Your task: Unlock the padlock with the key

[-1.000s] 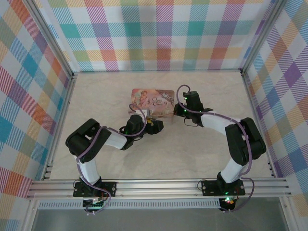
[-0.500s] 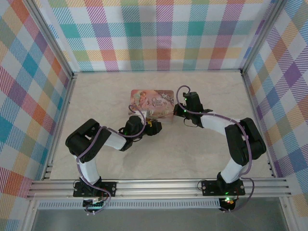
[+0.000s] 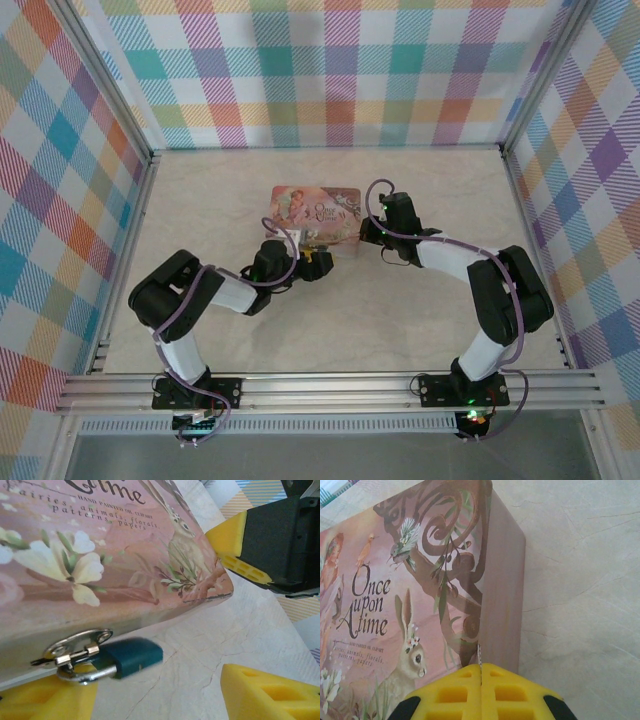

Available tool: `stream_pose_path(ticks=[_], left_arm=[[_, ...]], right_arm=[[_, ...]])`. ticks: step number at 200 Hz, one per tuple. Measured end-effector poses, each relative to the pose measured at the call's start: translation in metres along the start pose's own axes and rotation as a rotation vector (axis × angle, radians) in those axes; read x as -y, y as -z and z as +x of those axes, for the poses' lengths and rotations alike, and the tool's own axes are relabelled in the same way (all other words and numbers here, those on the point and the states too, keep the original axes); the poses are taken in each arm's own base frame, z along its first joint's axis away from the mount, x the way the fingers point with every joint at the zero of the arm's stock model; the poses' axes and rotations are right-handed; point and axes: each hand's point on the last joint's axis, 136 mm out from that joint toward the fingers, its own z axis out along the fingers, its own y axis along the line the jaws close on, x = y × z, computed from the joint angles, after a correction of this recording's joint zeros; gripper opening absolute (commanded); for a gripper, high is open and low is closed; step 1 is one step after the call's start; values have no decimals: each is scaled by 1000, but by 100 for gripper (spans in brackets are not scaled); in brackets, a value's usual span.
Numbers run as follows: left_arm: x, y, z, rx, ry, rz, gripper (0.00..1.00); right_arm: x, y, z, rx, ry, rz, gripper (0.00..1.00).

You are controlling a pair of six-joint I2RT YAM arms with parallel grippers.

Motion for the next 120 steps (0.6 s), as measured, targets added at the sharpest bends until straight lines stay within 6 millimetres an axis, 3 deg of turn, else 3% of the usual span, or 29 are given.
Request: stream_pose_path(ticks=[64,95,120], left_arm=[[-13,-11,1,8,43,-34,73],[-19,-7,-2,22,65,-45,67],[-26,-5,-3,26,79,-57,54]], right_arm=[[-2,0,2,-4,4,-4,0],[-2,0,2,-4,4,-3,0],[-2,0,2,-4,4,-3,0]])
